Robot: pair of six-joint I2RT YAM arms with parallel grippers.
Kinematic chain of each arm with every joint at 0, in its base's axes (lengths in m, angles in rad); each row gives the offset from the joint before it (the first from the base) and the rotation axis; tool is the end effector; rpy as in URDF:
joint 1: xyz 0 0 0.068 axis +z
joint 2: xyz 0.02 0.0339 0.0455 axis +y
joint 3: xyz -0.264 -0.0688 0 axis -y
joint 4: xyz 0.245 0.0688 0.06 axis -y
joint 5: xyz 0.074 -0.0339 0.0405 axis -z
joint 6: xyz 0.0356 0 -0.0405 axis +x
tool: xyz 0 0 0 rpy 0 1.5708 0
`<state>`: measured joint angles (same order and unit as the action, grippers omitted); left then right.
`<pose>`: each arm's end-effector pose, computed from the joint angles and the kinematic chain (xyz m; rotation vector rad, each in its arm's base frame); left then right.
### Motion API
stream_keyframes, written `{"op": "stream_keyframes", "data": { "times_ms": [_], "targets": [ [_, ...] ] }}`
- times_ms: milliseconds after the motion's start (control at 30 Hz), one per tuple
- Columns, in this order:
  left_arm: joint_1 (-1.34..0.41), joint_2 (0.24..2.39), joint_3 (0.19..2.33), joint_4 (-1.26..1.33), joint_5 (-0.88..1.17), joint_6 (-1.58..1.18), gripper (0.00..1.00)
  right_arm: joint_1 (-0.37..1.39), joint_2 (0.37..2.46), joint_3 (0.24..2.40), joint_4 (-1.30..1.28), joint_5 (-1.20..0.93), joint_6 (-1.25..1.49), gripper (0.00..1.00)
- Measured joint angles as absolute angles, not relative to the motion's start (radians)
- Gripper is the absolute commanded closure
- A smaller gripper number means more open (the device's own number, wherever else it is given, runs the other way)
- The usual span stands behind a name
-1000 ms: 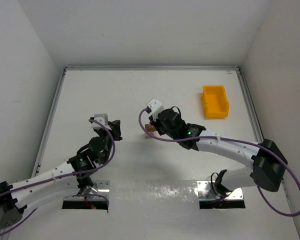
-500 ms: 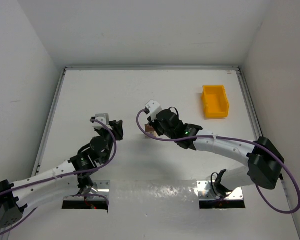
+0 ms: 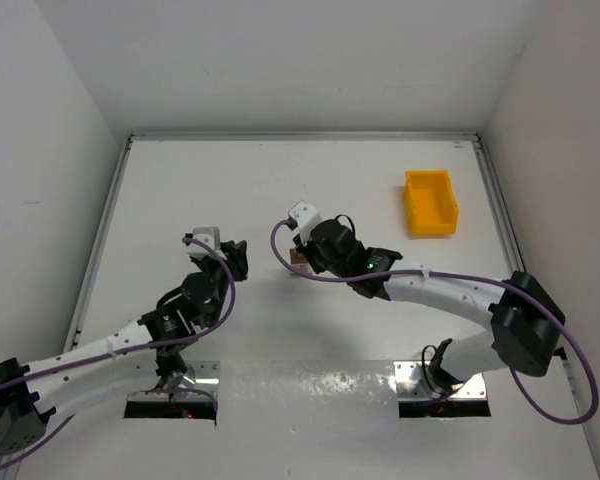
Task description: Build the wood block tower
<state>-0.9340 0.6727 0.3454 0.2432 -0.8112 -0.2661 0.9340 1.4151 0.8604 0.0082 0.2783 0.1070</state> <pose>0.1177 -0.1157 0.2478 -0.0686 1.6331 -0.2504 0.1930 0.2445 0.2400 -0.6941 1.9942 0.3327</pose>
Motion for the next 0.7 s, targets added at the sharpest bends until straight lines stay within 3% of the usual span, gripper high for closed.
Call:
{"op": "stream_keyframes", "data": {
  "times_ms": [700],
  "targets": [
    [-0.934,0.682,0.345,0.244,-0.801,-0.263,0.71,0.934,1.445,0.851,0.027,0.300,0.132,0.97]
  ]
}}
